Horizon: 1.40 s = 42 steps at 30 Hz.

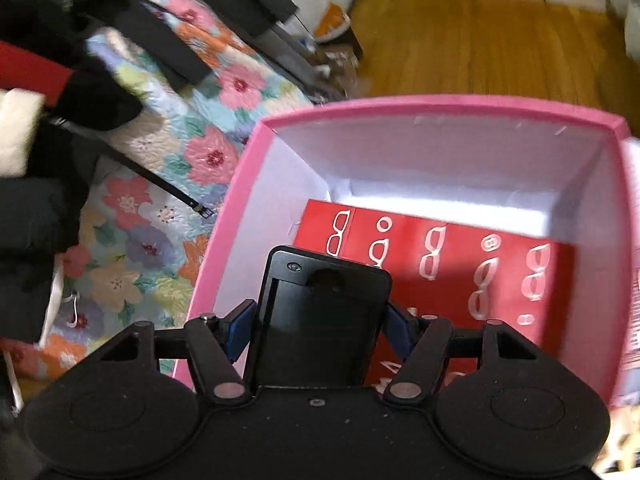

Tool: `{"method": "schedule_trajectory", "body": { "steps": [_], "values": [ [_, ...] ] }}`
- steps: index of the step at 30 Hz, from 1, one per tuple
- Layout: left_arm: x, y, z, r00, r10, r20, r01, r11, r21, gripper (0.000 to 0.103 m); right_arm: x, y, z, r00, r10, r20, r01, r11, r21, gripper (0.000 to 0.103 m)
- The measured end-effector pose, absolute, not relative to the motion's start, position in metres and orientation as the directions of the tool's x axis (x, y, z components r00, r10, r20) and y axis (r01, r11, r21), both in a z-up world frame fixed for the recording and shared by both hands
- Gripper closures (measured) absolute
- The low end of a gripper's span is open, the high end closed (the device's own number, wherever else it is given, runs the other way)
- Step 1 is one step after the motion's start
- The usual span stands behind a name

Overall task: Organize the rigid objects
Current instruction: 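Carry the black phone case into the pink box and release it, then grasp the white pocket Wi-Fi router with the right tool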

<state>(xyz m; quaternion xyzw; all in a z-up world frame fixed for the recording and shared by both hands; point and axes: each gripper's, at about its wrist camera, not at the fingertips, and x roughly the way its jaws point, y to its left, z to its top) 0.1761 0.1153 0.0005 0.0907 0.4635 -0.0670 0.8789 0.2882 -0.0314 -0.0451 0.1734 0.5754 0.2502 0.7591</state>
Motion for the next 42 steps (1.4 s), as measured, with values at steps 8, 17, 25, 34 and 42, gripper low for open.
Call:
{"method": "schedule_trajectory", "body": {
  "steps": [8, 17, 25, 34, 42],
  "values": [
    [0.172, 0.114, -0.002, 0.582, -0.028, -0.813, 0.178, 0.98, 0.094, 0.1, 0.274, -0.047, -0.039, 0.236, 0.653, -0.72, -0.13, 0.755, 0.642, 0.029],
    [0.168, 0.111, -0.001, 0.595, -0.016, -0.803, 0.177, 0.978, 0.112, 0.1, 0.188, -0.134, 0.046, 0.405, 0.688, -0.602, -0.29, 0.721, 0.629, 0.029],
    [0.168, 0.111, -0.001, 0.599, -0.014, -0.801, 0.178, 0.977, 0.116, 0.1, 0.143, -0.221, 0.024, 0.495, 0.54, -0.68, -0.153, 0.825, 0.544, 0.027],
    [0.162, 0.104, -0.002, 0.618, 0.018, -0.786, 0.187, 0.968, 0.17, 0.099, 0.112, -0.244, -0.054, 0.436, 0.338, -0.834, -0.072, 0.937, 0.343, 0.015],
    [0.162, 0.102, -0.002, 0.622, 0.034, -0.782, 0.186, 0.964, 0.19, 0.099, 0.119, -0.219, -0.086, 0.454, 0.197, -0.869, -0.149, 0.978, 0.145, 0.003]
  ]
}}
